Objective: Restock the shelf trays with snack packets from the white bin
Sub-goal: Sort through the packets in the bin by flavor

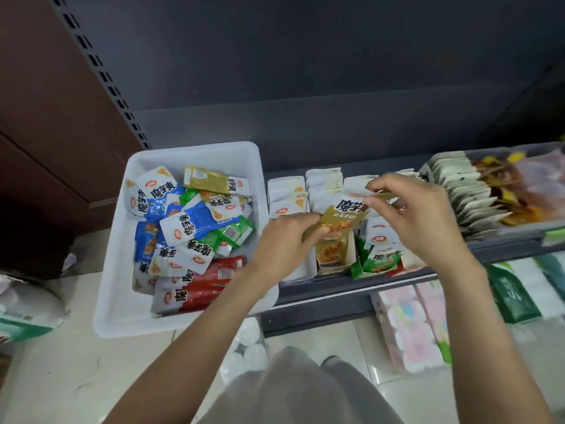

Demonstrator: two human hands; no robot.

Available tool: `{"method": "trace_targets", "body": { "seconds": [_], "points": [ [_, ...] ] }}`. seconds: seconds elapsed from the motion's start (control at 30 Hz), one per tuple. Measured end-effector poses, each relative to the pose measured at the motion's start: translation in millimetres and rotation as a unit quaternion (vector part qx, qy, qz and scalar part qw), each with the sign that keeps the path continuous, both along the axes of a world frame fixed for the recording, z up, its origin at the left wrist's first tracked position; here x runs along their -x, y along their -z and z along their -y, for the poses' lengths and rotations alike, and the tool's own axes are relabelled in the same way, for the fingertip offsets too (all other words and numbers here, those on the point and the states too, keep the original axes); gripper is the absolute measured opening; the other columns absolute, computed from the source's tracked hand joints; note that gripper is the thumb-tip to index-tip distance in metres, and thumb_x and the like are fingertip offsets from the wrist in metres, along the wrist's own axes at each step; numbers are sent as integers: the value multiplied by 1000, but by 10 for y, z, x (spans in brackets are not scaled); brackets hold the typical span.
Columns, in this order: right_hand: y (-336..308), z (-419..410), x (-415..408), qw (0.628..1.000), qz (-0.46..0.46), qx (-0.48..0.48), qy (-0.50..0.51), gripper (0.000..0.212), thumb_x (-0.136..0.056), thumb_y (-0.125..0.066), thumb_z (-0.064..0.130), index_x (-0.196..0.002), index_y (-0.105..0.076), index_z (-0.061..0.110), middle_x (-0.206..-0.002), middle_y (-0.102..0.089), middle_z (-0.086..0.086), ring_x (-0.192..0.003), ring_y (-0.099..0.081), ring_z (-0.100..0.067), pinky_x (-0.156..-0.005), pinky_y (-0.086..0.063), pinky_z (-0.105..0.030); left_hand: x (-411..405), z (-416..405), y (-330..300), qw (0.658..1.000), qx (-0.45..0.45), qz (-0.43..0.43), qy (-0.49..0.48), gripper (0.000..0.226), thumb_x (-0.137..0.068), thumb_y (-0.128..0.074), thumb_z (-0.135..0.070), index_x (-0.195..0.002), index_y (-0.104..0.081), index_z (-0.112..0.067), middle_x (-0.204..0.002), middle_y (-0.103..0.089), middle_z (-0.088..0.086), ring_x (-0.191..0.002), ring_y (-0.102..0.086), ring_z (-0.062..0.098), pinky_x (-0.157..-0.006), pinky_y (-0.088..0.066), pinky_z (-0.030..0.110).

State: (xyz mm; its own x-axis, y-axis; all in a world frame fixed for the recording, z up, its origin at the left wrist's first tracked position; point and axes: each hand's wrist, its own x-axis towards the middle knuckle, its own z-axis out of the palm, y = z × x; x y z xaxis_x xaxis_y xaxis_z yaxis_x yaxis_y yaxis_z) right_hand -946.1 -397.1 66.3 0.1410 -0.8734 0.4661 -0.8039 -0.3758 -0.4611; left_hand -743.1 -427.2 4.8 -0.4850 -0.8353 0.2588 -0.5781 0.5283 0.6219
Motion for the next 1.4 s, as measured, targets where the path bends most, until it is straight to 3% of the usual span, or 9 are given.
{"method": "trace_targets", "body": {
  "seconds": [0.1, 0.2, 0.43, 0.6, 0.77, 0.9, 1.07, 1.2, 1.4],
  "points": [
    [138, 75, 109, 999, -48, -3, 11, 5, -88, -66, 18, -91, -64, 16, -89, -67, 6, -60, -61, -16, -59, -53, -36, 241, 29, 187, 999, -18, 37, -19, 20, -94, -55, -28, -90, -65, -11, -79, -67, 4, -71, -62, 21, -59, -45, 30],
    [319, 140, 82, 994, -108, -4, 21, 2, -88, -66, 19, -88, -64, 18, -83, -68, 5, -53, -51, -10, -53, -49, -30, 273, 60, 360, 996, -46, -26, -75, 12, -83, -70, -24, -93, -70, -17, -82, -72, -3, -72, -63, 6, -68, -54, 26],
    [337, 301, 121, 977, -210, 18, 19, 11, -82, -72, 12, -86, -63, 17, -75, -67, 3, -56, -58, -27, -56, -36, -23, 341, -24, 422, 986, -99, -81, -108, 13, -80, -74, -20, -91, -70, -15, -83, -71, -6, -69, -63, 1, -64, -41, -1],
    [492, 415, 35, 972, -236, 13, -2, 16, -76, -73, 7, -83, -61, 15, -72, -66, 1, -54, -59, -28, -52, -45, -28, 347, 44, 480, 987, -91, 23, -129, 18, -84, -69, -26, -97, -61, -17, -91, -71, -6, -73, -67, 14, -67, -51, 27],
    [673, 495, -54, 947, -319, -1, 35, 25, -57, -79, 3, -73, -63, 15, -65, -63, 1, -60, -59, -22, -61, -46, -28, 332, 85, 484, 988, -29, 51, -141, 20, -85, -66, -25, -102, -57, -20, -96, -66, -6, -78, -63, 14, -61, -45, 23],
    [784, 421, -132, 917, -393, -26, 60, 17, -63, -80, 13, -76, -68, 13, -73, -65, -2, -77, -55, -24, -70, -43, -35, 208, 85, 472, 992, -23, 34, -117, 22, -85, -66, -23, -106, -58, -23, -101, -63, -7, -79, -64, 14, -66, -51, 29],
    [487, 352, -276, 956, -282, 24, 83, 22, -76, -75, 22, -93, -68, 10, -93, -65, -9, -92, -55, -32, -77, -43, -43, -241, 20, 236, 991, 33, 0, -128, 23, -89, -62, -27, -111, -62, -22, -98, -65, -9, -73, -59, 3, -58, -47, 19],
    [213, 435, -721, 983, -176, 38, -14, 17, -84, -67, 21, -99, -65, 13, -97, -64, -5, -92, -56, -28, -76, -45, -38, -930, 109, 165, 975, 57, -7, -213, 21, -89, -61, -24, -109, -64, -19, -93, -66, -9, -80, -59, 6, -64, -48, 22],
    [507, 1012, -1712, 971, -141, -162, -104, 32, -94, -52, 22, -125, -55, 16, -123, -57, -5, -103, -58, -25, -79, -44, -33, -1629, 459, 605, 969, -1, 132, -211, 36, -89, -62, -23, -124, -59, -15, -123, -61, 6, -114, -53, 28, -91, -47, 42]
  ]
}}
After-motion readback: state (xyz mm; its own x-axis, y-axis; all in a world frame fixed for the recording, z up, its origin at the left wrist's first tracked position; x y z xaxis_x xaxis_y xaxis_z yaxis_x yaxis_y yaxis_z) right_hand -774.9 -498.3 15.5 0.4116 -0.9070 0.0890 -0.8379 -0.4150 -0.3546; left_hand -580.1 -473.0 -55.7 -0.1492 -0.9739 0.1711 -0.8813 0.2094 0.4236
